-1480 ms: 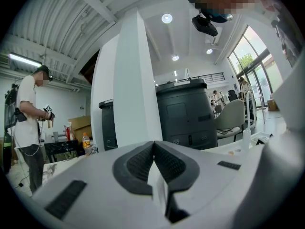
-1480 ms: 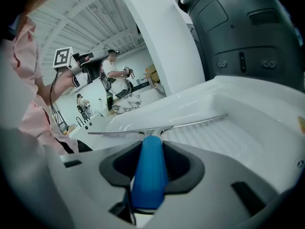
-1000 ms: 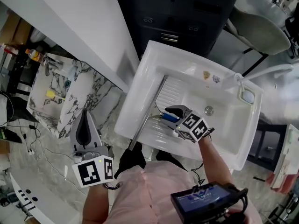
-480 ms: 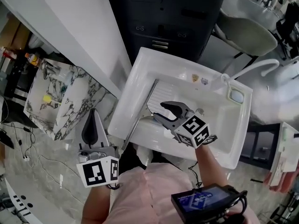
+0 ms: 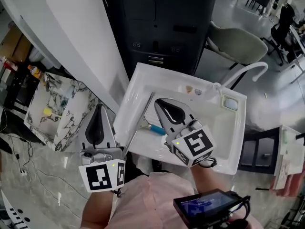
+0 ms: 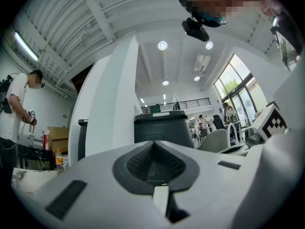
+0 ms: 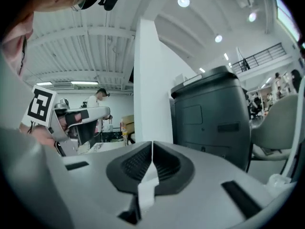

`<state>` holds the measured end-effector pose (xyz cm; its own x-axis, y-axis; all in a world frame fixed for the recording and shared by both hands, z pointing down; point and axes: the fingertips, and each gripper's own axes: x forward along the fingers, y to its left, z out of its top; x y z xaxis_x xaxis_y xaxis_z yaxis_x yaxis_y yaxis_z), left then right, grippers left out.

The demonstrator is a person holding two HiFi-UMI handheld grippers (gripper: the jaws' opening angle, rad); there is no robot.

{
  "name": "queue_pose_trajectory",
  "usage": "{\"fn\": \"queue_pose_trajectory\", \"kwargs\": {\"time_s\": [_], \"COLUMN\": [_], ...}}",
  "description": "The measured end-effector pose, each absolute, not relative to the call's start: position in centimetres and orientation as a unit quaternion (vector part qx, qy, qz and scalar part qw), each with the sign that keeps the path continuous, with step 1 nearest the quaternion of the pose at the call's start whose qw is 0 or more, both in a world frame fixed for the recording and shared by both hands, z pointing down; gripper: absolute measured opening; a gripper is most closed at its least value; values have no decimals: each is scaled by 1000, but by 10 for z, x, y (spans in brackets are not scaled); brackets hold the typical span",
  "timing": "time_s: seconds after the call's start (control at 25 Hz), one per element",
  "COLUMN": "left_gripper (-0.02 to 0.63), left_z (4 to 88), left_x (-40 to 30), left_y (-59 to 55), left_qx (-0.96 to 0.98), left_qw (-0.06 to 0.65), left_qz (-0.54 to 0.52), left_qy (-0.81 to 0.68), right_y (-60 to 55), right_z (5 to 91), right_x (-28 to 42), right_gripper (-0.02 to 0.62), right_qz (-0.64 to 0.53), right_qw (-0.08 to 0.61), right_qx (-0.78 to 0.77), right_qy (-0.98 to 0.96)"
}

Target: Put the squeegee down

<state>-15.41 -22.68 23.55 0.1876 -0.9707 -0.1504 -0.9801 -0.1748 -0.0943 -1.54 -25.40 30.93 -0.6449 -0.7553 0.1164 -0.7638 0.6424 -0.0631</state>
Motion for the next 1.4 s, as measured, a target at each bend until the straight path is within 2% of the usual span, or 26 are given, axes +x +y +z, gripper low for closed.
{"fn": "queue_pose_trajectory", "kwargs": {"time_s": [0.04, 0.76, 1.4], "left_gripper": [9, 9, 9], "left_z": [230, 223, 224], "left_x": [-152, -144, -146], "left_y": [-227, -213, -205], "left_qx": [-767, -773, -769], "left_qw": [88, 92, 95], "left_qz": [32, 53, 49], "left_qy": [635, 626, 630], "right_y": [-253, -238, -232], "right_z": [302, 269, 265], "right_x": [-13, 0, -4], "right_gripper": [2, -2, -2], "right_qz": [44, -14, -14], "right_qw": [37, 18, 10], "right_qx": [429, 472, 462], "right_qy": [-902, -882, -886]}}
